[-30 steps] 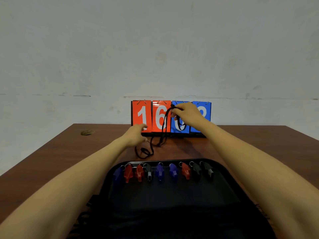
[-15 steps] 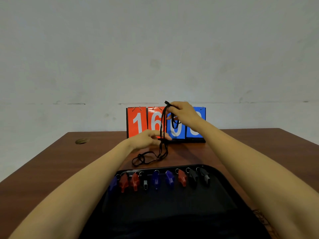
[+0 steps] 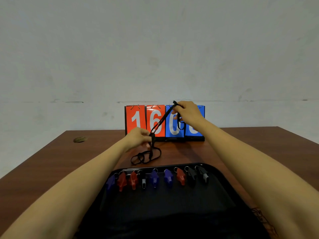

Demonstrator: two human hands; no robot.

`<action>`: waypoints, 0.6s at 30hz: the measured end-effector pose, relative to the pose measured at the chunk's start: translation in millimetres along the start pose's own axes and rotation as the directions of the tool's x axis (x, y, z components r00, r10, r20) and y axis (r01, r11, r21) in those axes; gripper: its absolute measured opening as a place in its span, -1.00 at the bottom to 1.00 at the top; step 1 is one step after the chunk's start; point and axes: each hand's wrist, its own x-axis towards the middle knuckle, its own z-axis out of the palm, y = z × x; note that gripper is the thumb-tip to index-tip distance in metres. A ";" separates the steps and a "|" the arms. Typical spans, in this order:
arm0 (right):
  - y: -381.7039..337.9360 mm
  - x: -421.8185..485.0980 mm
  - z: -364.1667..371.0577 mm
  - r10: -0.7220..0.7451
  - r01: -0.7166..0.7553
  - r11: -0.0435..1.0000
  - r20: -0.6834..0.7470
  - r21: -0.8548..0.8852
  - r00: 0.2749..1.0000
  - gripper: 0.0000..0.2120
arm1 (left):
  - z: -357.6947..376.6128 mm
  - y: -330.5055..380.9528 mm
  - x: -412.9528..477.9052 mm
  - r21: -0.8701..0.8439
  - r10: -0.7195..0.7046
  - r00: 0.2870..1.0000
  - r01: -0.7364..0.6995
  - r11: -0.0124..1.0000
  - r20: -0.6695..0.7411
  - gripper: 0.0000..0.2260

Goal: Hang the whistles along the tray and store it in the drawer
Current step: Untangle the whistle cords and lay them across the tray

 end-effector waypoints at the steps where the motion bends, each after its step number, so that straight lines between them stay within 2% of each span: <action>1: 3.3 0.3 -1.0 0.021 -0.021 1.000 -0.018 -0.004 1.000 -0.79 | -2.7 -6.0 2.6 0.080 -0.027 0.996 0.033 0.996 -0.081 -0.89; 4: 15.4 0.3 -0.3 0.101 -0.099 0.995 -0.082 0.025 0.992 -0.79 | -6.8 -20.4 7.5 0.358 -0.029 0.950 0.146 0.922 -0.312 -0.80; 7: 22.8 -1.1 -5.0 0.220 -0.170 0.957 -0.200 0.237 0.955 -0.82 | -9.4 -31.0 3.7 0.510 -0.061 0.897 0.304 0.805 -0.438 -0.79; 9: 27.2 -3.3 -12.0 0.243 -0.190 0.954 -0.226 0.231 0.943 -0.82 | -11.4 -36.2 -2.0 0.633 -0.116 0.905 0.373 0.679 -0.409 -0.80; 11: 29.8 -7.2 -16.0 0.234 -0.201 0.963 -0.188 0.179 0.954 -0.82 | -12.1 -39.6 -2.9 0.710 -0.159 0.927 0.364 0.603 -0.340 -0.78; 16: 25.2 -17.9 -11.5 0.174 -0.173 0.983 -0.022 0.053 0.984 -0.79 | 0.7 -19.6 -1.9 0.815 -0.105 0.953 0.298 0.497 -0.284 -0.62; 18: 19.2 -21.5 -9.4 0.133 -0.132 0.991 0.020 -0.017 0.991 -0.79 | 8.5 1.7 -4.3 0.814 -0.028 0.968 0.225 0.536 -0.250 -0.49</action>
